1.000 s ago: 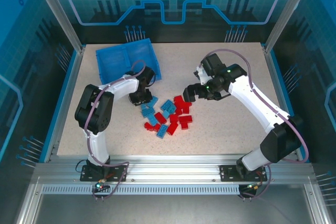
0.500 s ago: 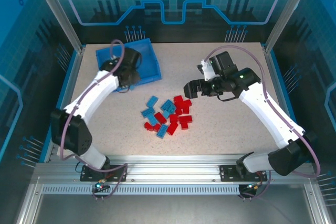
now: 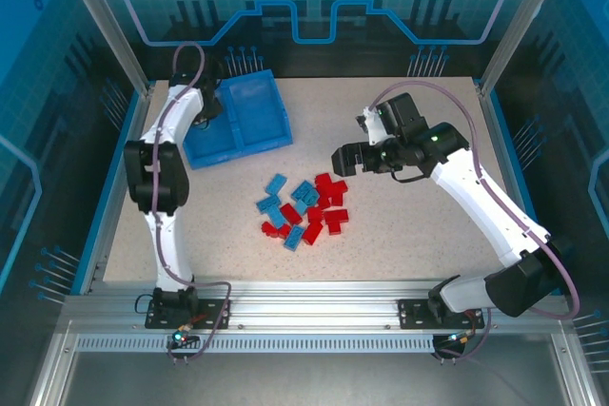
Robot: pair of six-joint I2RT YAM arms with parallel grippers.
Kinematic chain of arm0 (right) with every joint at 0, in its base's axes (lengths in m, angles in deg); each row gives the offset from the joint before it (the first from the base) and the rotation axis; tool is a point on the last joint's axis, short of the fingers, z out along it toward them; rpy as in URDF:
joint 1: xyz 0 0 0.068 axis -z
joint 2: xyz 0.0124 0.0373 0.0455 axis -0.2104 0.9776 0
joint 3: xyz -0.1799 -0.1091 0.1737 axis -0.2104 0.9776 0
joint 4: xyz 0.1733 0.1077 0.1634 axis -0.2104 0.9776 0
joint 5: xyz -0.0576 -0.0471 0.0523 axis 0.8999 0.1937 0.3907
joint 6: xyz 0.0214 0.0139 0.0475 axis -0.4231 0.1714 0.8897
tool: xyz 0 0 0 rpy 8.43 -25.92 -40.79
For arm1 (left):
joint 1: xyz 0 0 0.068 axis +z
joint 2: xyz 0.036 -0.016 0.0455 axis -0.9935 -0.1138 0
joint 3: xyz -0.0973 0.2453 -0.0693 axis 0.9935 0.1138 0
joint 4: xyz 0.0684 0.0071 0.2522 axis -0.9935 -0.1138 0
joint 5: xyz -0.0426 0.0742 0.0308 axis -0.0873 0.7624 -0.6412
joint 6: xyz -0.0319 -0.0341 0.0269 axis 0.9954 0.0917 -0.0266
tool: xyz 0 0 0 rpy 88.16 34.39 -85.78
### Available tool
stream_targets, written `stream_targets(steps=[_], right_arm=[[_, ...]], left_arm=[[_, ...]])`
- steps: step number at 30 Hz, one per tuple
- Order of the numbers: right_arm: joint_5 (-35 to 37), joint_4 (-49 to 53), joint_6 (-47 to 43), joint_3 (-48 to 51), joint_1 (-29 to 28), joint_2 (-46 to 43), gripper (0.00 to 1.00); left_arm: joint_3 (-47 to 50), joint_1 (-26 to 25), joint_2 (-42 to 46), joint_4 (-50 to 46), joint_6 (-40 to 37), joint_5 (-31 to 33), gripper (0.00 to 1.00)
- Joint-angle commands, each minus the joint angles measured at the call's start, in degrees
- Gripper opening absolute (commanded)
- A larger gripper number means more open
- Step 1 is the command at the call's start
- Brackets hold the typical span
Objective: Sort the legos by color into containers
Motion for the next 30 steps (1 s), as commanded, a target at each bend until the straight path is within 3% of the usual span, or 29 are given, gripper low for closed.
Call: stream_targets(steps=[1,7,12,17,20,25,30], right_arm=[[2.38,1.84,1.68,-0.48,-0.9,-2.1,1.0],[3.44,1.81,3.62,0.61,-1.08,-3.35,1.0],[3.87,1.89,4.35,0.3,-1.13,-2.98,1.0],[4.17,1.46,4.29,0.44,-1.19,-2.41,1.0],[5.59,1.32,3.9,1.13,-1.15,-1.25,1.0],[6.46,-2.09,2.36,3.57,-1.19,4.37,1.0],[9.23,-7.49,1.01,3.39,-2.38,13.33,1.0]], left_arm=[[-6.87,0.38,-3.87,-3.27,-3.32,-3.17,0.18],[-11.86,0.91,-10.58,-5.96,-3.21,-5.28,0.3],[-10.57,0.95,-9.2,-4.51,-3.3,-6.05,0.41],[-8.65,0.84,-4.14,-2.73,-3.05,-7.53,0.41],[-5.7,0.61,2.97,-1.79,-1.75,-9.73,0.4],[7.39,-1.43,23.98,4.92,1.59,-16.25,0.39],[20.03,-8.88,41.17,9.71,-2.56,-19.29,0.43]])
